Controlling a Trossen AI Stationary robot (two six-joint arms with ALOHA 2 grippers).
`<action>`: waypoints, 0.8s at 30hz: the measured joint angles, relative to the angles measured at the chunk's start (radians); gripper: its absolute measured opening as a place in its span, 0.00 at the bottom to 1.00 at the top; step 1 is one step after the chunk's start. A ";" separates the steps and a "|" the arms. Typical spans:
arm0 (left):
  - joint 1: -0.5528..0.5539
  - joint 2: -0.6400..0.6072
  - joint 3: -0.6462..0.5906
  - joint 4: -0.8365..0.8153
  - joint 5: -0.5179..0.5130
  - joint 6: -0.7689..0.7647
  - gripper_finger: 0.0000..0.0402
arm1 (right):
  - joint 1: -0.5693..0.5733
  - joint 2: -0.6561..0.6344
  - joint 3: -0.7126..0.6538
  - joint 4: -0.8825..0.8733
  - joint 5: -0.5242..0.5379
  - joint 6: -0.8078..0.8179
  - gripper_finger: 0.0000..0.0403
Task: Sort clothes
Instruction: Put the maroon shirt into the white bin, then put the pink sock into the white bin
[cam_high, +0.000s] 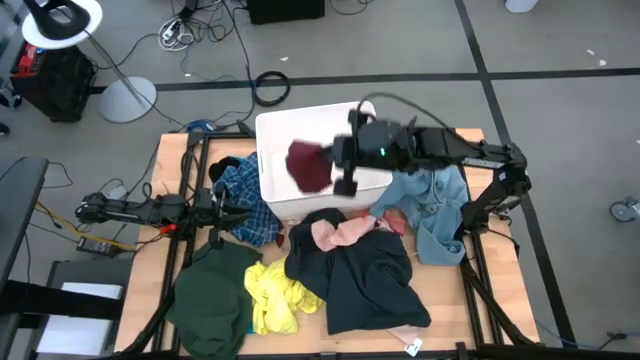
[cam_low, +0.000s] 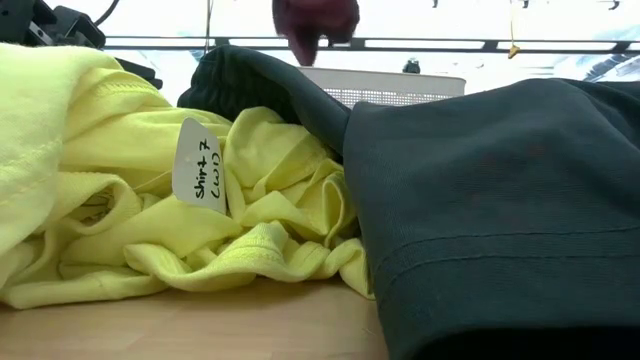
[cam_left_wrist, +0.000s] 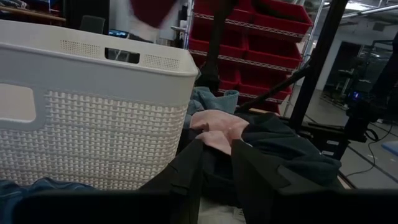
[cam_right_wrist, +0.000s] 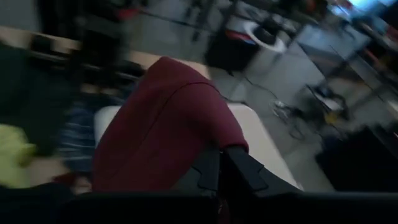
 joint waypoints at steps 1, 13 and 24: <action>0.000 0.000 0.000 0.000 0.000 0.000 0.22 | -0.034 0.000 0.000 -0.006 -0.008 0.004 0.02; 0.000 0.000 0.000 0.000 0.000 0.000 0.22 | -0.424 -0.001 -0.061 -0.113 -0.470 0.225 0.15; 0.000 0.000 0.000 0.000 0.000 0.000 0.22 | -0.483 -0.008 -0.133 -0.189 -0.509 0.120 0.49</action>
